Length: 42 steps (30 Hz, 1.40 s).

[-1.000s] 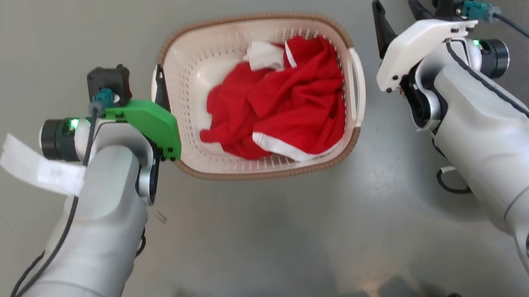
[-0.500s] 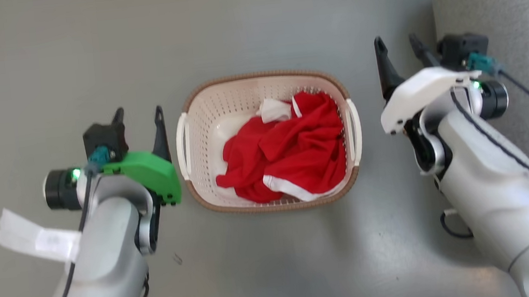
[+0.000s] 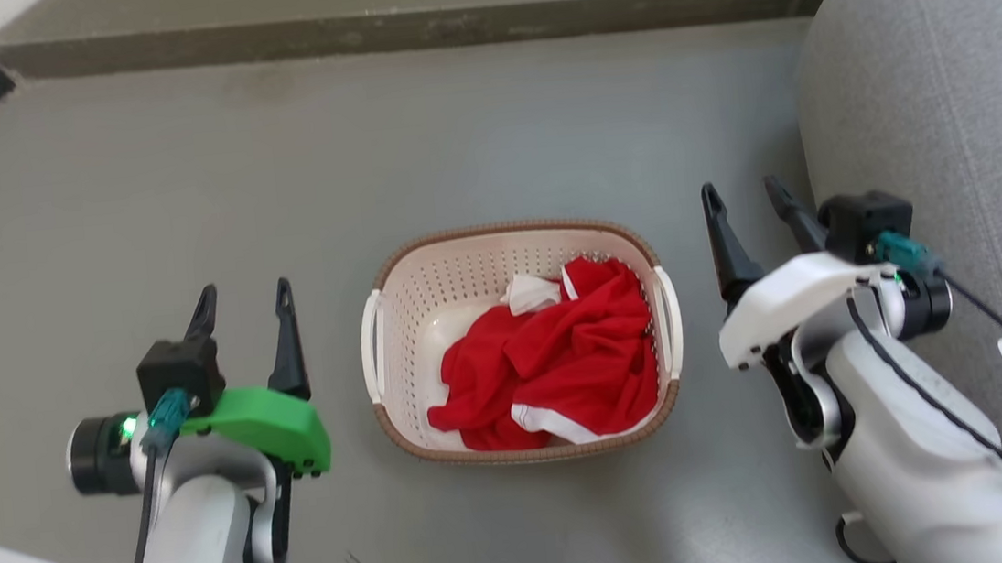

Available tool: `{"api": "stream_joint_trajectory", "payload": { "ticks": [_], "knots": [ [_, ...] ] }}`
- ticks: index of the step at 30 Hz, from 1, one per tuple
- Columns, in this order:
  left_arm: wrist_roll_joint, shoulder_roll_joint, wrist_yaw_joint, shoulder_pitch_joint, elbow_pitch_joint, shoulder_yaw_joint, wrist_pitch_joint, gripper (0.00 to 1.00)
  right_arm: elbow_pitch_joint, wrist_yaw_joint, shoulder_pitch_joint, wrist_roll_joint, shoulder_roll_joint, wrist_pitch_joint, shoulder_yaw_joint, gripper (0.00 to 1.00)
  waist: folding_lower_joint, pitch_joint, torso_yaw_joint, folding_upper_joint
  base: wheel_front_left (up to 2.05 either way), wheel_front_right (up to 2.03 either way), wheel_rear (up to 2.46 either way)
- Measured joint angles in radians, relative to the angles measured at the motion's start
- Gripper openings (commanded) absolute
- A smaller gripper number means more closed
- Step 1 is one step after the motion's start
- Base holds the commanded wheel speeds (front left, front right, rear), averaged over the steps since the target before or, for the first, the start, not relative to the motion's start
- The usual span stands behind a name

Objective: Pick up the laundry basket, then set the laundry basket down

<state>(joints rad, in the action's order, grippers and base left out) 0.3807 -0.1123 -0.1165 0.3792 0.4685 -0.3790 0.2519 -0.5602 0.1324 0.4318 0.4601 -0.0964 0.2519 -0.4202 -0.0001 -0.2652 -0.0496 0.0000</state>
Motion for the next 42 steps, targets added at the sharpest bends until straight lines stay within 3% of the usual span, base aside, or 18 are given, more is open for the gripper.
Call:
{"api": "stream_joint_trajectory", "payload": {
  "ticks": [12,22,42],
  "knots": [
    [-0.078,0.001,-0.001,-0.171,-0.128,0.119,0.000,1.00,0.118,0.000,-0.158,-0.063,0.010,0.000,0.060,1.00,0.0000,0.073,0.008,0.0000,0.00,0.00,0.00],
    [-0.115,0.005,-0.003,-0.288,-0.192,0.151,0.000,1.00,0.178,0.000,-0.280,-0.093,0.031,0.000,0.093,1.00,-0.0001,0.123,0.010,0.0000,0.00,0.00,0.00],
    [-0.166,0.027,-0.003,-0.387,-0.306,0.159,0.000,1.00,0.264,0.000,-0.369,-0.137,0.037,0.000,0.120,1.00,0.0000,0.173,0.012,0.0000,0.00,0.00,0.00]
  ]
}}
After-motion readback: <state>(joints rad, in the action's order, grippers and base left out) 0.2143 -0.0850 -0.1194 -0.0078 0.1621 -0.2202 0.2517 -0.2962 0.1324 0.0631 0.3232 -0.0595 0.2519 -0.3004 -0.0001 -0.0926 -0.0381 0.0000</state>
